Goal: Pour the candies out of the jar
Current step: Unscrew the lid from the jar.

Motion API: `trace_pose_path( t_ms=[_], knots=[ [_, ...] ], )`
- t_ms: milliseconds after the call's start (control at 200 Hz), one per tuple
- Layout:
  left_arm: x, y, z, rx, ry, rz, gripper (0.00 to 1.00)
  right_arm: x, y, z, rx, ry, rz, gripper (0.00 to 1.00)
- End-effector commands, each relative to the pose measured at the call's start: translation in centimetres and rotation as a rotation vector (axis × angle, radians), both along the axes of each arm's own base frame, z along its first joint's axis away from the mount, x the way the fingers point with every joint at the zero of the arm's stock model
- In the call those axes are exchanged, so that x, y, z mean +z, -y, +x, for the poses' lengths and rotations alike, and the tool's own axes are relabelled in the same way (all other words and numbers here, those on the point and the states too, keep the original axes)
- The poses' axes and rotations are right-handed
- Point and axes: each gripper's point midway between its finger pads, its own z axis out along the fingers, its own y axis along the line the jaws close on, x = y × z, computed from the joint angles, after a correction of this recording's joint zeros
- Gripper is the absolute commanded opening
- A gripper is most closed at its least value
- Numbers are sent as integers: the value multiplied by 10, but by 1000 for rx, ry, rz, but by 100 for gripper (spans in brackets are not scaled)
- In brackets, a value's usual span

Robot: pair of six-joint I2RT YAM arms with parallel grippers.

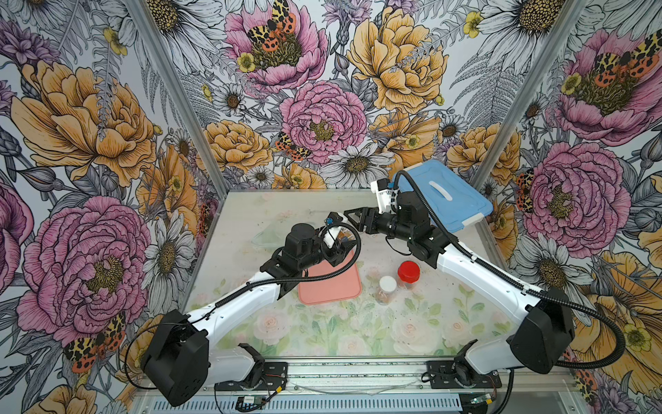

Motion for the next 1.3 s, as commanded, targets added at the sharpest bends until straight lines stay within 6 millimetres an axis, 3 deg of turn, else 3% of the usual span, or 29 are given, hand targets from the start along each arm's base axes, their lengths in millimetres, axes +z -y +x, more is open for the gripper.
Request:
trace_pose_path(
  t_ms=[0,160,405,500,685,806,931,1061,1296],
  knots=[
    [32,1,6,20,94,-43,0,4,-7,1,14,0,7,73],
    [33,0,7,28,95,-45,0,0,-7,0,9,-9,4,72],
    [34,0,6,15,79,-74,0,11,-6,-5,32,44,-2,44],
    [45,0,2,-77,31,-172,0,29,-17,-22,167,124,39,38],
    [78,7,-29,-357,0,-340,0,72,-26,-76,492,304,149,36],
    [88,11,-42,-436,-8,-360,0,71,-23,-91,559,324,120,35],
    [87,14,-43,-447,-18,-363,0,62,-21,-90,549,305,82,35],
    [84,13,-37,-412,-20,-358,0,62,-19,-83,510,296,78,43],
    [71,10,-25,-323,-20,-320,0,76,0,-56,350,248,106,91]
  ],
)
